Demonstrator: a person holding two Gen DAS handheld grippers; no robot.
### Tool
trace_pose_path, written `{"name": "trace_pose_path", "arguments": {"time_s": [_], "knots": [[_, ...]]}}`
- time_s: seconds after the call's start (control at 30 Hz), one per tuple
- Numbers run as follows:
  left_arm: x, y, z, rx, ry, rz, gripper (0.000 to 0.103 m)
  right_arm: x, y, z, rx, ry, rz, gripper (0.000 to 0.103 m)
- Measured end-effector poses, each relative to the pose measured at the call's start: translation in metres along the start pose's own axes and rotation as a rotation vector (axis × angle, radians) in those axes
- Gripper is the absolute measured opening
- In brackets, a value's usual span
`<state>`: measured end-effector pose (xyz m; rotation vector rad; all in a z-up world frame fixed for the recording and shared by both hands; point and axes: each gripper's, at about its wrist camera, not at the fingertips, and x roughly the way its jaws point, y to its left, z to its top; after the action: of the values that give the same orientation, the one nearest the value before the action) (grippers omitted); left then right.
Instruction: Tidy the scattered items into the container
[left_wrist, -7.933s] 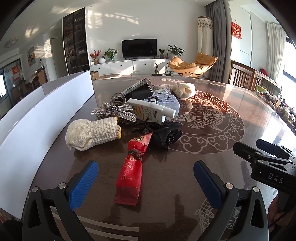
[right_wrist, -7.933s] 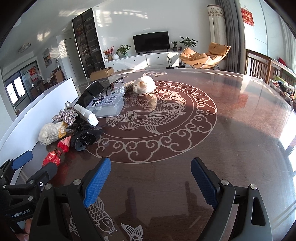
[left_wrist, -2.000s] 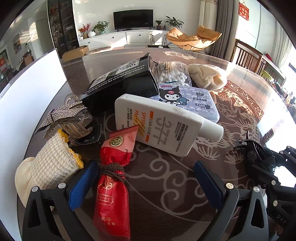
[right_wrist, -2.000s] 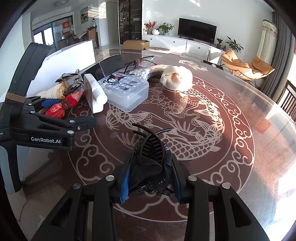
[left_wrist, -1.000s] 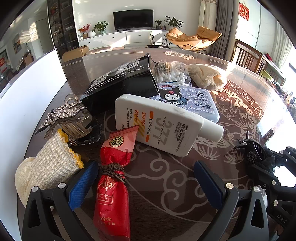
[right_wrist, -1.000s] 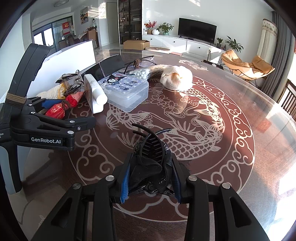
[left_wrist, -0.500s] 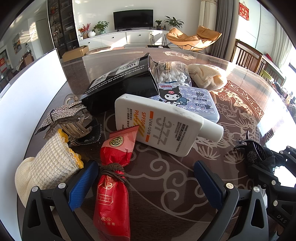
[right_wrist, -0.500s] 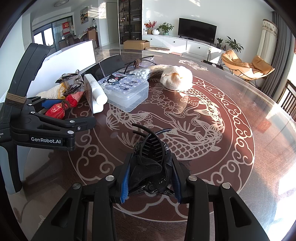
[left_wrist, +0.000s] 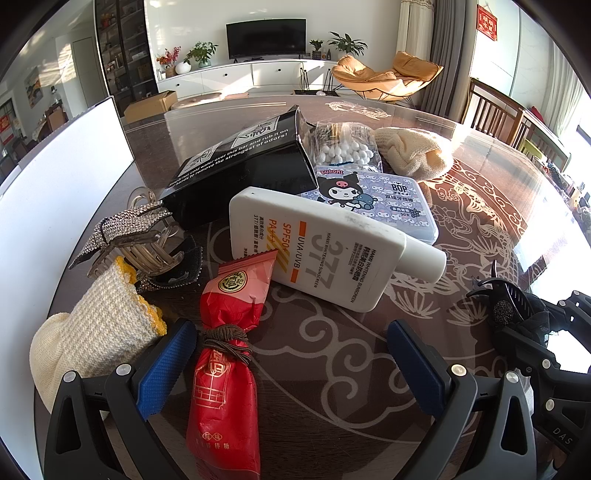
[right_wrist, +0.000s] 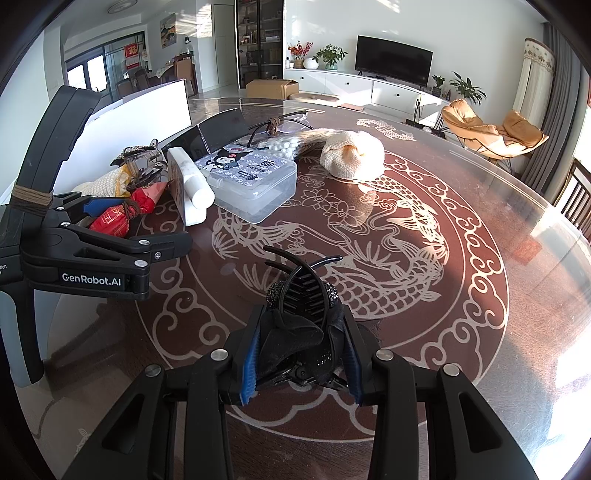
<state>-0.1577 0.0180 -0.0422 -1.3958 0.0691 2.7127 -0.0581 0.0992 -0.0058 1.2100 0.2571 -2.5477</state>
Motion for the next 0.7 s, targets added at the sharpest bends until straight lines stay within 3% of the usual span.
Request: {"name": "trace_pose_path", "arguments": {"time_s": [0.7], "knots": [[0.0007,-0.0008,-0.0007,0.000,0.000,0.000,0.103,-0.0005,-0.0004,-0.0012,-0.001,0.000,-0.005,0.041]]}}
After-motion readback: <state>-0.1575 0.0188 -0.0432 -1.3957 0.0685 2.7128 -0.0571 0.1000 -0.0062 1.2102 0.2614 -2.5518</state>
